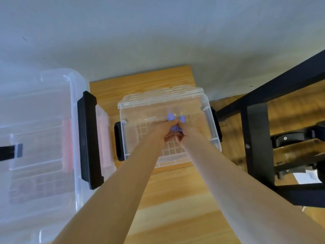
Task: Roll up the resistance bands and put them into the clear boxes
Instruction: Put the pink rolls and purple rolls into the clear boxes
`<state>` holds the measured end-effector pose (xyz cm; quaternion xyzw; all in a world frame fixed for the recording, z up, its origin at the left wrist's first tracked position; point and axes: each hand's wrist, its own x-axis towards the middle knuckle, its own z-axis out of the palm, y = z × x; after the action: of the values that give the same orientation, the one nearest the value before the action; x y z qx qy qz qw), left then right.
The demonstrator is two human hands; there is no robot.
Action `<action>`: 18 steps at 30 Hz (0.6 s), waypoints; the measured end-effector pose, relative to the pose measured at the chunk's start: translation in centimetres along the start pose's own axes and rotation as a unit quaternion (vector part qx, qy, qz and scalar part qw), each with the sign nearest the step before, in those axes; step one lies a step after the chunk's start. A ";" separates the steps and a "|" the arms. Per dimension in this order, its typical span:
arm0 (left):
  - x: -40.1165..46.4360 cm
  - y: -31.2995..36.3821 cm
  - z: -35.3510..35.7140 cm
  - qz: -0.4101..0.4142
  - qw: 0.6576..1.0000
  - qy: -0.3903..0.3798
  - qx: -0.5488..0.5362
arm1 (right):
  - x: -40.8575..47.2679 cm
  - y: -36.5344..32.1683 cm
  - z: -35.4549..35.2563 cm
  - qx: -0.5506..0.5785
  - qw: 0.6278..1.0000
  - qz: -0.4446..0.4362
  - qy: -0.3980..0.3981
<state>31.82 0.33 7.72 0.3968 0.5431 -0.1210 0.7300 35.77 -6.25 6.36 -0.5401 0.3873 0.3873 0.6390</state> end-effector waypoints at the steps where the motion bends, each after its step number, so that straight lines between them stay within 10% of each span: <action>1: 0.4 0.0 0.1 0.001 1.000 -0.005 -0.001 | 0.5 0.2 0.1 0.007 1.000 -0.001 0.007; 18: 4.0 -1.4 0.3 0.110 0.990 0.037 0.083 | 1.9 0.9 1.1 0.092 0.986 -0.046 0.131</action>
<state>32.69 0.25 3.53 0.5172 0.5109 -0.0702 0.6830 35.73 -4.89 4.44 -0.5423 0.4766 0.2457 0.6468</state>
